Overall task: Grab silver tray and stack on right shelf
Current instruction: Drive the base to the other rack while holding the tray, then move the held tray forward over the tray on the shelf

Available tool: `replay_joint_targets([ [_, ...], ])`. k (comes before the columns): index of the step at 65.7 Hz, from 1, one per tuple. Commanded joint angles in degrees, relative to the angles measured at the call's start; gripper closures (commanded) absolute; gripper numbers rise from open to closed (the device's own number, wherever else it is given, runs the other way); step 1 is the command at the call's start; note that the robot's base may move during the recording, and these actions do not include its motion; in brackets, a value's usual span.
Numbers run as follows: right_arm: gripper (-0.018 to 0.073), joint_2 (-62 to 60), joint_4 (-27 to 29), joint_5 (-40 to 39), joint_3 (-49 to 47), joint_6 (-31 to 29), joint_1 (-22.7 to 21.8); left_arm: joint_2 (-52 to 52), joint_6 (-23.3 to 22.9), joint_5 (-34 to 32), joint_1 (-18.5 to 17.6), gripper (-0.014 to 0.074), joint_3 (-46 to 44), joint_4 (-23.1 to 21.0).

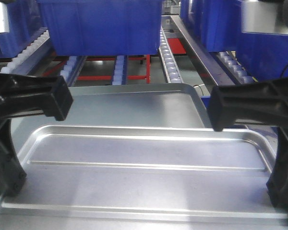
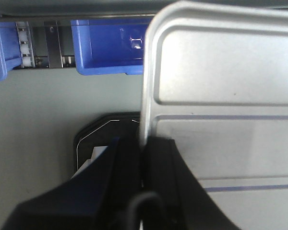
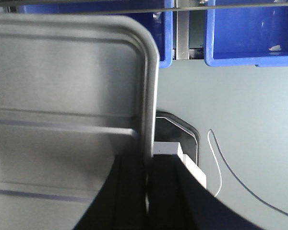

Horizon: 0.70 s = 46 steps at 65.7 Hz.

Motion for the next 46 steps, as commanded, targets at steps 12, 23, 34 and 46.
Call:
replay_joint_targets([
  [12,0.0482,-1.25,-2.11,1.52,-1.56,-0.58,0.12,-1.29,-0.13,0.89,-0.14,0.0697,-1.42,2.03],
  [23,0.0482,-1.25,-2.11,0.79,-1.56,-0.58,0.12,-1.29,-0.13,0.89,-0.14,0.0697,-1.42,2.44],
  [34,0.0482,-1.25,-2.17,-1.1,-1.56,-0.65,0.12,-1.29,0.96,1.23,-0.14,0.0697,-1.42,2.23],
  [46,0.0482,-0.27,-2.17,-6.38,-3.23,-3.69,-2.44,-1.29,8.66,-1.92,4.8,0.0696,-1.42,-2.4],
])
